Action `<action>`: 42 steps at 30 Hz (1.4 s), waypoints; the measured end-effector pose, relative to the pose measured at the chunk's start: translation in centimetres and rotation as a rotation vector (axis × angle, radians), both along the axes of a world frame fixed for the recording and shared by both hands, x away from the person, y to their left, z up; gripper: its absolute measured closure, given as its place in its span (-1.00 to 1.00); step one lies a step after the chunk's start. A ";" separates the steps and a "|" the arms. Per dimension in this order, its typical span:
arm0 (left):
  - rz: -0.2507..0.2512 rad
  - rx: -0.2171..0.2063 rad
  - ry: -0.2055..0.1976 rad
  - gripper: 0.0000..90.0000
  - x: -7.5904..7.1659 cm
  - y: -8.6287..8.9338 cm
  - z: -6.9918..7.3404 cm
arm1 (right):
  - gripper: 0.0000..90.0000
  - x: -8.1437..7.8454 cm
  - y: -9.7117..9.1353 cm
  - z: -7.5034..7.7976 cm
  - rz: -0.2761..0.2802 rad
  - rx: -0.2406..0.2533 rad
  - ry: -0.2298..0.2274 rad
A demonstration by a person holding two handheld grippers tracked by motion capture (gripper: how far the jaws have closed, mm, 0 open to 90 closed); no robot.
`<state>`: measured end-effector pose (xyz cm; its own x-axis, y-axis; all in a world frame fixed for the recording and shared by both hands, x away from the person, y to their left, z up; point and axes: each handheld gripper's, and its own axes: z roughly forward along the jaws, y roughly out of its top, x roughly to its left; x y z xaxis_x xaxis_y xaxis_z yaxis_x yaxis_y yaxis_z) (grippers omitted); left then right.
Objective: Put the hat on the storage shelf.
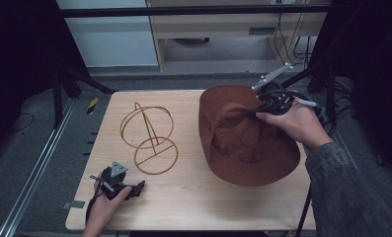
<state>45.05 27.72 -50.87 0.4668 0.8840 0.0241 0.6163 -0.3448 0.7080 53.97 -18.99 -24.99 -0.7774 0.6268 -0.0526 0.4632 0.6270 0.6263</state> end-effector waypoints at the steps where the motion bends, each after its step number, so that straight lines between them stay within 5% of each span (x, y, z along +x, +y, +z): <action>1: 0.000 0.000 0.000 -1.00 0.0 0.0 0.0 | 0.99 -0.1 0.3 0.6 0.002 0.012 -0.009; 6: -0.003 -0.001 0.001 -1.00 0.0 0.0 0.0 | 0.99 -0.2 1.7 2.9 0.002 0.051 -0.032; 22: -0.003 -0.001 0.001 -1.00 0.0 0.0 0.0 | 0.99 -1.1 4.4 6.4 0.026 0.092 -0.092; 42: -0.002 -0.002 -0.002 -1.00 0.0 0.0 0.0 | 0.98 -1.9 8.0 8.7 0.054 0.157 -0.139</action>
<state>45.08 27.74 -50.88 0.4686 0.8831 0.0237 0.6142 -0.3449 0.7098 52.08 -10.99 -16.25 -0.8022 0.5933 -0.0664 0.3339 0.5381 0.7739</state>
